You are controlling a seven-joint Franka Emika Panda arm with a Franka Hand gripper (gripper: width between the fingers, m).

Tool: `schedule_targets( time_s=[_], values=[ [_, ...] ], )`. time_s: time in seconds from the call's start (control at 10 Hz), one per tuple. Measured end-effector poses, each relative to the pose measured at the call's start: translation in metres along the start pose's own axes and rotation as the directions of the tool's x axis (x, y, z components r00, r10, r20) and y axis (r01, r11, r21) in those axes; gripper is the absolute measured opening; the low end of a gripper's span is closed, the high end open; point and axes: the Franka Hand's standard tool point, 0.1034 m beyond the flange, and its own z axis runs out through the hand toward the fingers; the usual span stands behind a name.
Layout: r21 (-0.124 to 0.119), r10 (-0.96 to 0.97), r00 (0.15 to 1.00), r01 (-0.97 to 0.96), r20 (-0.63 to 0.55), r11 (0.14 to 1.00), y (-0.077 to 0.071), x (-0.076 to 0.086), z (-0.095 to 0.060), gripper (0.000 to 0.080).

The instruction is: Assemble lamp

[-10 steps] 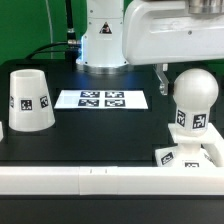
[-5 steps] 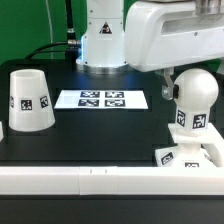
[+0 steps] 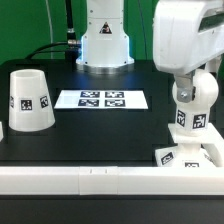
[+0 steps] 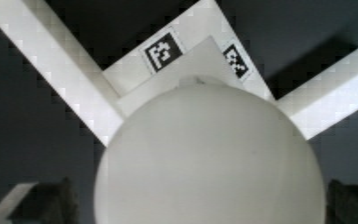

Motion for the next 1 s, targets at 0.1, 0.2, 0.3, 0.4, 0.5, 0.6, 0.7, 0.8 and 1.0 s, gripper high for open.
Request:
schedule_targets(
  time_s=[0.1,0.2,0.3,0.4,0.5,0.6,0.7,0.8,1.0],
  values=[
    [-0.002,-0.129,0.992,0.129,0.009,0.992,0.0005,-0.0012,0.0025,0.0698],
    [-0.006,-0.209,0.978,0.209,0.019,0.978,0.0007,-0.0016,0.0032,0.0698],
    [-0.011,-0.285,0.958,0.285,0.032,0.958,0.0012,-0.0019,0.0032,0.0698],
    [-0.014,-0.379,0.924,0.379,0.046,0.925,0.0015,-0.0019,0.003,0.0698],
    [-0.013,-0.471,0.88,0.472,0.059,0.881,0.0019,-0.0021,0.0029,0.0698],
    [-0.012,-0.52,0.852,0.522,0.068,0.853,0.0026,-0.0028,0.0029,0.0698],
    [-0.01,-0.567,0.82,0.569,0.076,0.822,0.0033,-0.0036,0.0031,0.0698],
    [-0.003,-0.64,0.763,0.643,0.09,0.766,0.0046,-0.0053,0.0038,0.0698],
    [0.001,-0.645,0.759,0.647,0.093,0.762,0.0047,-0.0067,0.0061,0.0574]
  ],
)
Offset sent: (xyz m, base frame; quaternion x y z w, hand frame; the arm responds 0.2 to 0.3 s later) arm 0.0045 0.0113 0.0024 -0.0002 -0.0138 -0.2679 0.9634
